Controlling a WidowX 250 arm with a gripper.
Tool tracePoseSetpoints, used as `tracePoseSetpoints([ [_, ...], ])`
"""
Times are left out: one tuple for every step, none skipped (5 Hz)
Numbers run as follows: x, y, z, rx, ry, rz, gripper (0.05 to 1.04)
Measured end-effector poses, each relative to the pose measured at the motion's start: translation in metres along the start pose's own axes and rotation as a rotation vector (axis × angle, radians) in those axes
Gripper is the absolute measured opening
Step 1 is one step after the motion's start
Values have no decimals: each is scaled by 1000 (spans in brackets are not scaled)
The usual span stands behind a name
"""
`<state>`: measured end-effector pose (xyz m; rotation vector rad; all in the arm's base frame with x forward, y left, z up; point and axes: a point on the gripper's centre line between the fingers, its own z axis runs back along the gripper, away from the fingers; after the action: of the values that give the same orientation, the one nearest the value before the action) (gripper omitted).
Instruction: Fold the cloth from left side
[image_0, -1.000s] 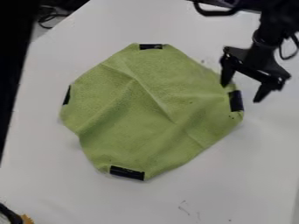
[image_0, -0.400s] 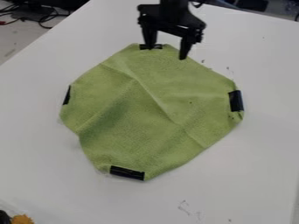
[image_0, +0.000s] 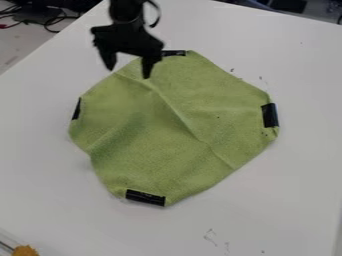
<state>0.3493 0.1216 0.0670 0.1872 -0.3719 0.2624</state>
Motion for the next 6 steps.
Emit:
tracePoseSetpoints([
  [-19,55,-15,-1,-27,36,1001],
  [-21,105,-15,36,-49,88,1000],
  [-30,109,-28,31,-5,89,1000],
  [-27,106,-40,-3,31,57,1000],
  [-16,103,-33,14,55,6,1000],
  [-11,84,-14,48,83,-25,1000],
])
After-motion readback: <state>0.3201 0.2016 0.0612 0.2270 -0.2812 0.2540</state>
